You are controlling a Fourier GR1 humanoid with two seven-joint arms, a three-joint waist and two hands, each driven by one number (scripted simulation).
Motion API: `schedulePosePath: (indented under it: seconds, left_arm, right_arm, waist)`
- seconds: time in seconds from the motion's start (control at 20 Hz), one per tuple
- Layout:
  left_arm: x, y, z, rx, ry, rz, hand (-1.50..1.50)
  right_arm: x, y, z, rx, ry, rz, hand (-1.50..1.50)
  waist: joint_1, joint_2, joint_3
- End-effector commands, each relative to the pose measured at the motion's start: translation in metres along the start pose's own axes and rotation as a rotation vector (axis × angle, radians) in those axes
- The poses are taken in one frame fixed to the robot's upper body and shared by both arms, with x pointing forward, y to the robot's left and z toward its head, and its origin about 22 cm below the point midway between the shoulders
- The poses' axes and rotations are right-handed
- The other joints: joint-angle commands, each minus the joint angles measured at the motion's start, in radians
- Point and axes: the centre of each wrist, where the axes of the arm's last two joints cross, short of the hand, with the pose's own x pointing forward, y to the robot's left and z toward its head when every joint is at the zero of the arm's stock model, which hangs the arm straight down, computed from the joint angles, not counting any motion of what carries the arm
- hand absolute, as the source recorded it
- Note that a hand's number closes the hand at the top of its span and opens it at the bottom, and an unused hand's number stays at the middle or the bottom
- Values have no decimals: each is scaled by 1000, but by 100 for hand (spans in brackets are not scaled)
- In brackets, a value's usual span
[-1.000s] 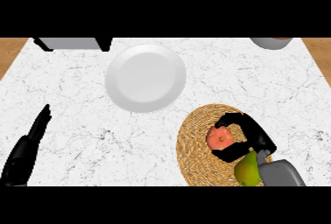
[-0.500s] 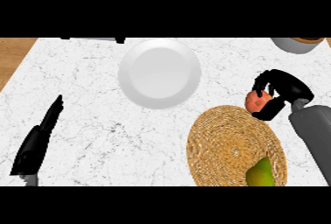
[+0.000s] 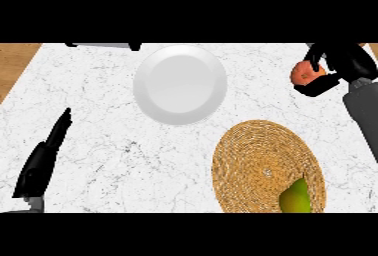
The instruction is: Pick the squash from the placemat and place it in the plate
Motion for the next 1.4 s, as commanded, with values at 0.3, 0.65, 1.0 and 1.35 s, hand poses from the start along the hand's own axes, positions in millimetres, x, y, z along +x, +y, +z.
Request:
schedulePosePath:
  seconds: [0.3, 0.65, 1.0, 1.35]
  left_arm:
    - [-5, -4, 8, 23, 22, -6, 0]
    - [2, 8, 4, 40, 48, -4, 0]
    - [-10, 11, 24, 57, 54, 0, 0]
    - [-7, 14, 7, 27, 36, -8, 0]
  right_arm:
    - [49, -47, -34, -218, -419, -189, 150]
    - [95, -32, -50, -129, -564, -270, 150]
    - [204, -5, -55, -45, -579, -344, 150]
    - [260, 12, -59, 77, -524, -317, 150]
  waist:
    - [-45, -20, -2]
    - [-61, -23, -3]
    - [-60, -27, -4]
    - [-50, -20, -4]
